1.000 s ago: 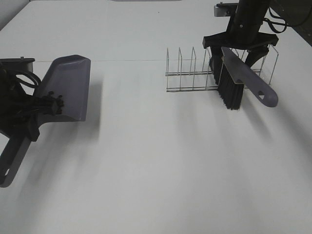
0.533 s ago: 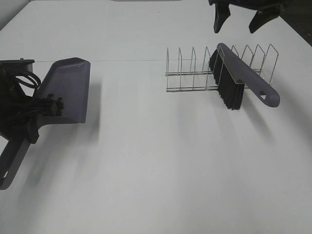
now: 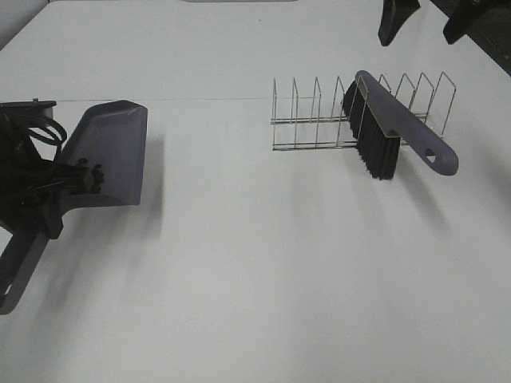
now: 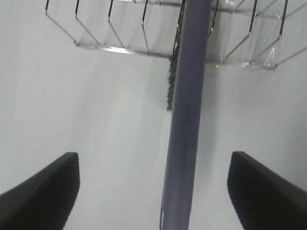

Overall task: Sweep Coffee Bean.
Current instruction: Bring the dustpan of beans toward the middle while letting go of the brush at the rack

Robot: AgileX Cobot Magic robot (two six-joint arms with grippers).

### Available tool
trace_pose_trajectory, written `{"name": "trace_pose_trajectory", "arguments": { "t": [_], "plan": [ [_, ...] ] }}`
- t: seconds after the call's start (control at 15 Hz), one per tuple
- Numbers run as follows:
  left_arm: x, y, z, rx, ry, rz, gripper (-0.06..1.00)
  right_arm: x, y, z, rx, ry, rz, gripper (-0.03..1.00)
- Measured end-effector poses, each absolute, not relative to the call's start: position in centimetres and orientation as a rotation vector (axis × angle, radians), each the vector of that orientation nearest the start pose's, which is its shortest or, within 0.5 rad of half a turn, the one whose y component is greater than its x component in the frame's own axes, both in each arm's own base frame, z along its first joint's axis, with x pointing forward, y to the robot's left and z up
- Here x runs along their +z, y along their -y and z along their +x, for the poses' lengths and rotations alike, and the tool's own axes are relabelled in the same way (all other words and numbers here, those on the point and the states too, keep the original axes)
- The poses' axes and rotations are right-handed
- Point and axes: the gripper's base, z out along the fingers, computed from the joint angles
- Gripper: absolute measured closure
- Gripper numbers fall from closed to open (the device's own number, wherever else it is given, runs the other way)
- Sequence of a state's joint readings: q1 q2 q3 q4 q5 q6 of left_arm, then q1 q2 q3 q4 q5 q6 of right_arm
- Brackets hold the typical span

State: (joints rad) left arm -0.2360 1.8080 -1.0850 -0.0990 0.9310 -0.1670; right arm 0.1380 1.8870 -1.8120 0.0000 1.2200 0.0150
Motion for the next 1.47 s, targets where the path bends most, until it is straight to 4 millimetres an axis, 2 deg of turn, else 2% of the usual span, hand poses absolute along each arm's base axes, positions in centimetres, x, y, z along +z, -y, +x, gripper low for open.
{"name": "trace_pose_trajectory", "arguments": {
  "t": [0.2, 0.27, 0.47, 0.67, 0.73, 0.8, 0.87, 1.13, 1.47],
  "plan": [
    [16.7, 8.2, 31.0, -0.13, -3.142, 0.011, 0.61, 31.3, -5.0, 35.9, 0.033, -2.823, -0.179, 0.18],
    [16.7, 8.2, 31.2, -0.137, -3.113, 0.004, 0.61, 30.5, -4.6, 33.0, 0.044, -2.808, -0.176, 0.18],
    [16.5, 8.4, 31.7, -0.14, -3.102, 0.002, 0.61, 29.5, -4.2, 29.9, 0.048, -2.775, -0.172, 0.18],
    [15.7, 8.9, 33.7, -0.141, -3.099, 0.009, 0.61, 28.7, -3.8, 27.1, 0.053, -2.755, -0.169, 0.18],
    [15.5, 8.9, 34.1, -0.141, -3.098, 0.014, 0.61, 28.7, -3.8, 26.7, 0.053, -2.754, -0.169, 0.18],
    [14.5, 9.3, 35.5, -0.14, -3.104, 0.04, 0.61, 29.3, -3.6, 25.7, 0.056, -2.731, -0.167, 0.18],
    [13.8, 9.4, 35.8, -0.148, -3.118, 0.049, 0.61, 29.5, -3.6, 25.5, 0.057, -2.72, -0.167, 0.18],
    [11.0, 9.6, 36.0, -0.142, -3.192, 0.043, 0.61, 30.1, -3.6, 25.1, 0.059, -2.693, -0.165, 0.18],
    [10.3, 9.6, 36.2, -0.139, -3.194, 0.04, 0.61, 30.2, -3.6, 25.0, 0.062, -2.689, -0.164, 0.18]
  ]
}}
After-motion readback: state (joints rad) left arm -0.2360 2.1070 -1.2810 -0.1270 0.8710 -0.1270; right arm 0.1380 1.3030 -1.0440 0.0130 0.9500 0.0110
